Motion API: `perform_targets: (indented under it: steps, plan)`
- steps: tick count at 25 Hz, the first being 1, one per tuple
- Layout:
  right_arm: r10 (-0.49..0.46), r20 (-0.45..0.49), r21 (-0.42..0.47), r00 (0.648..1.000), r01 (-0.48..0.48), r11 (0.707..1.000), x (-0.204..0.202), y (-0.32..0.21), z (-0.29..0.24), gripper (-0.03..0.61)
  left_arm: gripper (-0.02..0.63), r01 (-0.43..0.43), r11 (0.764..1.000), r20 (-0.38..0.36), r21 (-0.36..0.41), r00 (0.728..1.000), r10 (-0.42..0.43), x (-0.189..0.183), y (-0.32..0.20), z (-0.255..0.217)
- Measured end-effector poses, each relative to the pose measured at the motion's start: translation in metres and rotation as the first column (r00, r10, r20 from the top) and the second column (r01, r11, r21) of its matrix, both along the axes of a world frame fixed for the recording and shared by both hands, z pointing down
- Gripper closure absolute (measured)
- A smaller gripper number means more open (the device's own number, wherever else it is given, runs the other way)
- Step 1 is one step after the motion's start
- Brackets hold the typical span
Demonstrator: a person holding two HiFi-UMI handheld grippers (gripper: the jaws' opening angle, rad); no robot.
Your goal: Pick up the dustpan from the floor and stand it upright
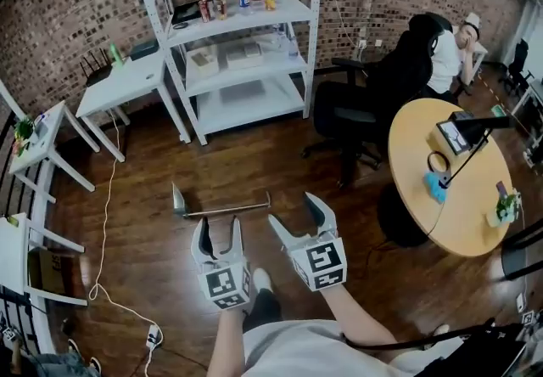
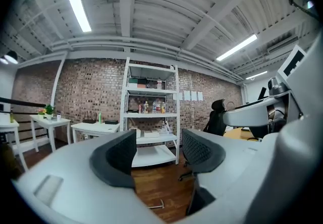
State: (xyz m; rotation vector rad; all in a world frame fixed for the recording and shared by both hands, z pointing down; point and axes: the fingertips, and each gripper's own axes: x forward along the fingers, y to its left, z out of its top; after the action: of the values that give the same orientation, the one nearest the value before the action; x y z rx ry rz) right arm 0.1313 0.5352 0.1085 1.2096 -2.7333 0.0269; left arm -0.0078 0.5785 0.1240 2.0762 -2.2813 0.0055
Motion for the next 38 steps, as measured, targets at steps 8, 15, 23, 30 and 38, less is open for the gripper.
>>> perform_targets:
  steps: [8,15,23,30,38]
  plan:
    - [0.055,0.054,0.097,0.997,-0.060,0.993,-0.054,-0.142,-0.052,0.267,0.322,-0.098,0.995,0.024,0.032,0.995,0.098,-0.059,-0.165,-0.023]
    - [0.051,-0.020,-0.042,0.998,-0.052,0.998,-0.077,-0.215,-0.007,0.267,0.310,-0.156,0.979,-0.053,-0.131,0.987,0.150,-0.066,-0.237,0.030]
    - [0.021,0.042,-0.127,0.999,-0.015,0.992,-0.088,-0.356,0.032,0.267,0.310,-0.159,0.946,-0.065,-0.282,0.987,0.147,-0.068,-0.357,0.085]
    - [0.094,0.039,-0.229,0.995,-0.083,0.970,-0.049,-0.481,0.084,0.267,0.304,-0.199,0.884,-0.069,-0.423,0.980,0.187,-0.035,-0.468,0.133]
    - [0.114,-0.105,-0.444,0.988,-0.149,0.884,-0.003,-0.514,0.225,0.285,0.288,-0.234,0.778,-0.188,-0.583,0.970,0.151,-0.015,-0.526,0.267]
